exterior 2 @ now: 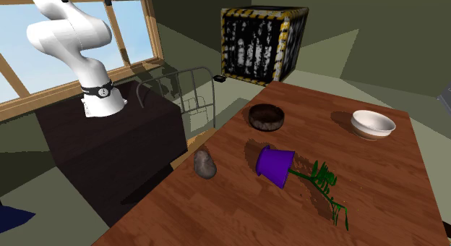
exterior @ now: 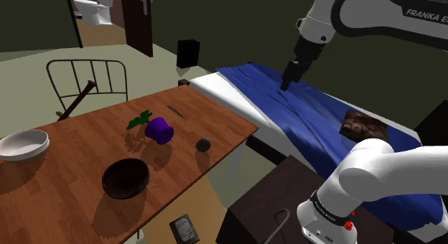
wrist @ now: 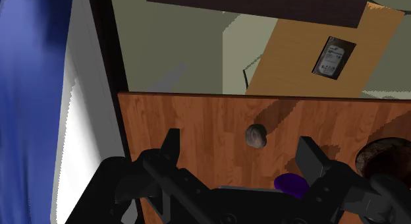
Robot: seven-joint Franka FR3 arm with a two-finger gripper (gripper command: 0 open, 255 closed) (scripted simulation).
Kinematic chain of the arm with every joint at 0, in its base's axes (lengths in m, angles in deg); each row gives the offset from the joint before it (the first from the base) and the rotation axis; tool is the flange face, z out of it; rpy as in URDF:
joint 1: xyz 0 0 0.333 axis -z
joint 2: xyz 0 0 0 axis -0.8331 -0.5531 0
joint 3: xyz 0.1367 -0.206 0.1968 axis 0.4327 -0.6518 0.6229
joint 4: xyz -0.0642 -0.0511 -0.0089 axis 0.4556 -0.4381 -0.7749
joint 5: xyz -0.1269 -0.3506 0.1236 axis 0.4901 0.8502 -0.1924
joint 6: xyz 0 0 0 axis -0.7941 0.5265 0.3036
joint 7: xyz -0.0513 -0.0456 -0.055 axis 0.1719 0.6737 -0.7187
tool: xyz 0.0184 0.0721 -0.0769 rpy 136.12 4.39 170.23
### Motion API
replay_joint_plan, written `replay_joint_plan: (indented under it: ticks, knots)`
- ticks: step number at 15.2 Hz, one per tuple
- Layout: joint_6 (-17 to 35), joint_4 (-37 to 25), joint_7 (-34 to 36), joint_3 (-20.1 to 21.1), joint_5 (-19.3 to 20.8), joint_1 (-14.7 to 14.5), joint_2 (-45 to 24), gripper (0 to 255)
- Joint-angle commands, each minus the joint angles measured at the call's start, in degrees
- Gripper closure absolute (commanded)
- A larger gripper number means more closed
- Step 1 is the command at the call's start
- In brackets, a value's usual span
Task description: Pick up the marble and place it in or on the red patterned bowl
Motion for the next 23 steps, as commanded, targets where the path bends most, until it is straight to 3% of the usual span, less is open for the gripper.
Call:
replay_joint_plan:
  ticks: [1, 12, 23]
  knots:
    - [0.00, 0.00, 0.00, 0.00, 0.00, 0.00, 0.00, 0]
    - [20.84, 5.46, 0.80, 0.86, -1.25, -0.54, -16.80, 0]
    - [38.67, 1.34, 1.71, 2.13, -1.10, -0.82, -40.16, 0]
